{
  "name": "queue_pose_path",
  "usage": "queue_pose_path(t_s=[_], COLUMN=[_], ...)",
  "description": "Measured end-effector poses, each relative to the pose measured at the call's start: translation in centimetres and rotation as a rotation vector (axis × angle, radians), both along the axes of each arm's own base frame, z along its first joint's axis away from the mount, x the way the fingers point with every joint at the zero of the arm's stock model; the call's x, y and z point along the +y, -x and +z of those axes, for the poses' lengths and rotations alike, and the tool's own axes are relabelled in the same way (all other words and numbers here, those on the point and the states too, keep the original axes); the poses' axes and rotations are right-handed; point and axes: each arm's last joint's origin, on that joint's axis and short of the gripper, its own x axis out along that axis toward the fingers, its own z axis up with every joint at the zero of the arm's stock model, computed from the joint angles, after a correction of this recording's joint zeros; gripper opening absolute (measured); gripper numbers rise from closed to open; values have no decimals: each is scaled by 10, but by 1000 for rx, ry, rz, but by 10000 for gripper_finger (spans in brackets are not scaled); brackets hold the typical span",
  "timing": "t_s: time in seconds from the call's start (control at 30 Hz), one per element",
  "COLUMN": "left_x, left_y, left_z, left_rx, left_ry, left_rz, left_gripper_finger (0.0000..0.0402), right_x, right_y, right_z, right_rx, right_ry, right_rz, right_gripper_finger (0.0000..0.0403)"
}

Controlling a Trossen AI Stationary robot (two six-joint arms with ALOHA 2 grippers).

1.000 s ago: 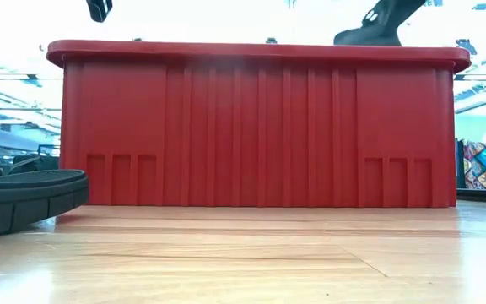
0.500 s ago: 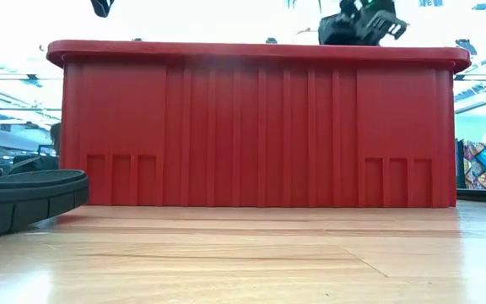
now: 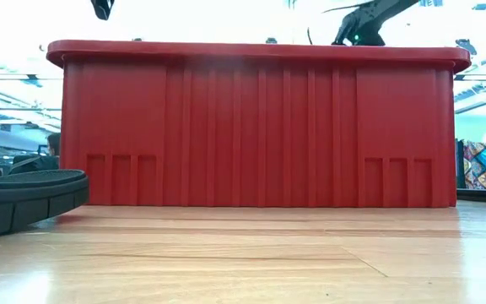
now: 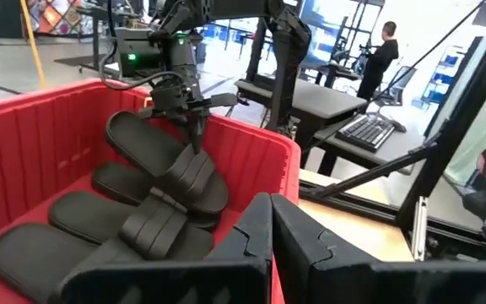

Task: Pick and place slides into bin
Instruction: Put the black slide into the red bin

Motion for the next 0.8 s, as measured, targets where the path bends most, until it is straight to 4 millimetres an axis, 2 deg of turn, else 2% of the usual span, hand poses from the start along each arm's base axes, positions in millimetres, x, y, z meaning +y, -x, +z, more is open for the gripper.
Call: queue_pose_path(t_s=[0.3,0.63,0.8], left_x=[8,10,9], left_y=[-1,-1,-1], left_z=[0,0,0], left_rx=[2,4,11], left_ry=[-16,-24,-60], left_rz=[77,88,39], left_gripper_finger=[3,3,3], right_x=[-15,-14,-13], right_y=[2,5,7], right_z=[-13,-13,-13], right_rx=[67,184,226], right_ry=[18,10,13], right_rz=[-47,-167,-175], right_gripper_finger=[6,52,68])
